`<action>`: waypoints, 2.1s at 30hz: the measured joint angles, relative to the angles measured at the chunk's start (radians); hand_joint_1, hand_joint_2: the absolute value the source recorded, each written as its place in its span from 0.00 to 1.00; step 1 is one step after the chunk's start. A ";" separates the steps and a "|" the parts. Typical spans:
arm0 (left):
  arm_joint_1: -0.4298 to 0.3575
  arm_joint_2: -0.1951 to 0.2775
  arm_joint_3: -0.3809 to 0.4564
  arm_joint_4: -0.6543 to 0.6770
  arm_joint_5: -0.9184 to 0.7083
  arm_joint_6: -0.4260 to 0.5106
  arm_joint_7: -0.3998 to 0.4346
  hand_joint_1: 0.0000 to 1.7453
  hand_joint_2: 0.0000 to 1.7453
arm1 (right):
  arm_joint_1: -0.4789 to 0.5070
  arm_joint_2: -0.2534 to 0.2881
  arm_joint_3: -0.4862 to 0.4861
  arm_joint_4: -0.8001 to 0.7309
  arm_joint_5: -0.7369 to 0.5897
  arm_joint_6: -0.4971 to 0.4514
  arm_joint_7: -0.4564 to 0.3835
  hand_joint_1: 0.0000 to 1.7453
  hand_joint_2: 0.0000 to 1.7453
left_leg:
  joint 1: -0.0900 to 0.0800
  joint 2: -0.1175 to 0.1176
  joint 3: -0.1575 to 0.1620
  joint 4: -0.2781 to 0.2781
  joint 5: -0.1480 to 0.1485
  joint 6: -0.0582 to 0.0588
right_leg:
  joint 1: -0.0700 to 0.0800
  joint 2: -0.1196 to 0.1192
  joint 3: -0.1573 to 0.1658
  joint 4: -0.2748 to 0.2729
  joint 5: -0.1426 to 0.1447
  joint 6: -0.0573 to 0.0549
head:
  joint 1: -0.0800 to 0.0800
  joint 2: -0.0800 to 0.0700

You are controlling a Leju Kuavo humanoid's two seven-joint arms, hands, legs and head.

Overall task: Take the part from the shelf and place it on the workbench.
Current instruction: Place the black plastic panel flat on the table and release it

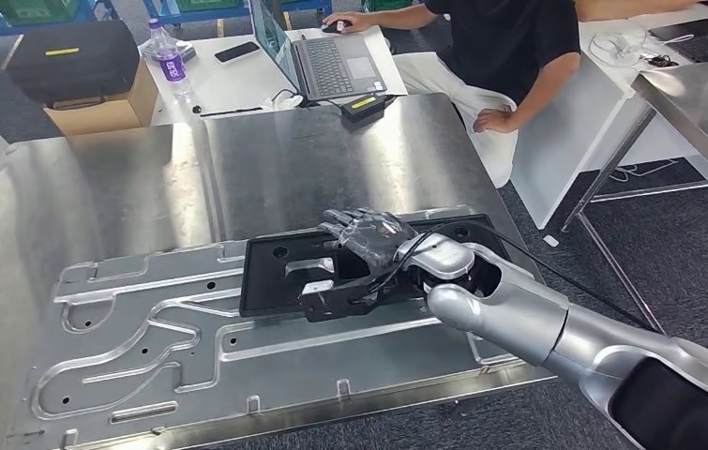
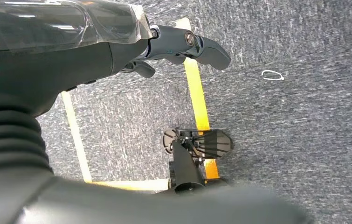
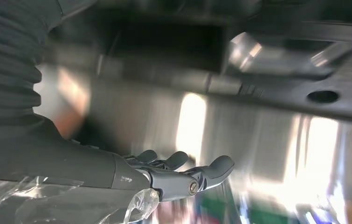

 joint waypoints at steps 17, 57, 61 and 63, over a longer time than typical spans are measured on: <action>0.010 -0.002 0.000 0.000 0.031 0.028 0.042 0.00 0.00 | 0.008 -0.040 -0.102 -0.137 -0.562 -0.362 -0.083 0.00 1.00 | 0.010 0.008 0.018 -0.032 0.022 0.016 | -0.001 0.001 -0.006 0.031 -0.032 0.018 | 0.002 0.000; 0.034 -0.122 0.056 0.000 0.184 0.114 -0.029 0.00 0.00 | 0.764 -0.052 -0.417 -0.747 -0.640 -1.008 -0.459 0.00 0.00 | 0.004 0.028 -0.012 -0.029 0.049 0.009 | -0.004 -0.007 0.113 0.002 -0.055 0.025 | 0.009 0.000; 0.036 -0.123 0.062 0.001 0.196 0.118 -0.026 0.00 0.00 | 0.836 -0.050 -0.443 -0.750 -0.677 -1.008 -0.512 0.00 0.00 | 0.006 0.026 -0.032 -0.014 0.054 -0.014 | -0.001 -0.009 0.123 -0.047 -0.050 -0.009 | 0.009 0.000; 0.038 -0.123 0.064 0.002 0.197 0.118 -0.025 0.00 0.00 | 0.857 -0.049 -0.454 -0.750 -0.686 -1.008 -0.521 0.00 0.00 | 0.011 0.025 -0.062 0.060 -0.023 -0.028 | -0.004 -0.013 0.100 -0.049 -0.029 -0.028 | 0.008 0.000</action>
